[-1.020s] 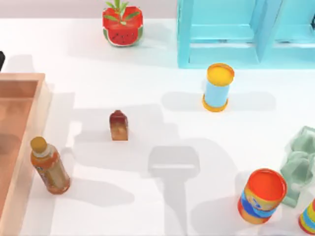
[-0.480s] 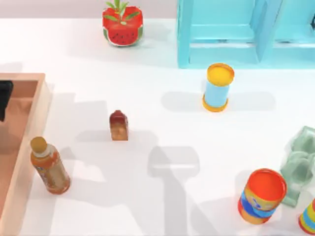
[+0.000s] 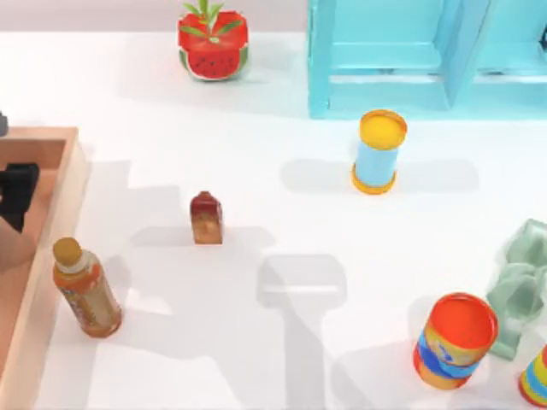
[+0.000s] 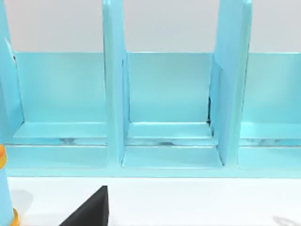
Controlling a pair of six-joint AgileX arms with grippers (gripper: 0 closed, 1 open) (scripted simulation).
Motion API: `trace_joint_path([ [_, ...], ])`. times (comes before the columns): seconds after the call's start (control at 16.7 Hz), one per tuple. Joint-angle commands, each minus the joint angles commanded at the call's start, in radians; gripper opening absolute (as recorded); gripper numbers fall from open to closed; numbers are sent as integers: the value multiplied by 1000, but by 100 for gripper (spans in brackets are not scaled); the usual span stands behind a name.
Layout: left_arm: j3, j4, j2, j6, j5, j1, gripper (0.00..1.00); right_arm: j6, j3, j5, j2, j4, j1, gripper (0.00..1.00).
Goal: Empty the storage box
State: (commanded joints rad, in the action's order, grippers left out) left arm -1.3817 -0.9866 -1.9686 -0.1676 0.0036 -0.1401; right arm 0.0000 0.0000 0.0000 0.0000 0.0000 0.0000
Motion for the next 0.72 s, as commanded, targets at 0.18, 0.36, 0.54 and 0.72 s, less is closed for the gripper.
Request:
trace_joint_path([
  [0.18, 0, 0, 0, 0, 0, 0, 85, 0, 0, 0, 0, 0, 0, 100],
  [0.36, 0, 0, 0, 0, 0, 0, 62, 0, 0, 0, 0, 0, 0, 100],
  [0.54, 0, 0, 0, 0, 0, 0, 40, 0, 0, 0, 0, 0, 0, 100],
  [0.72, 0, 0, 0, 0, 0, 0, 17, 0, 0, 0, 0, 0, 0, 100],
])
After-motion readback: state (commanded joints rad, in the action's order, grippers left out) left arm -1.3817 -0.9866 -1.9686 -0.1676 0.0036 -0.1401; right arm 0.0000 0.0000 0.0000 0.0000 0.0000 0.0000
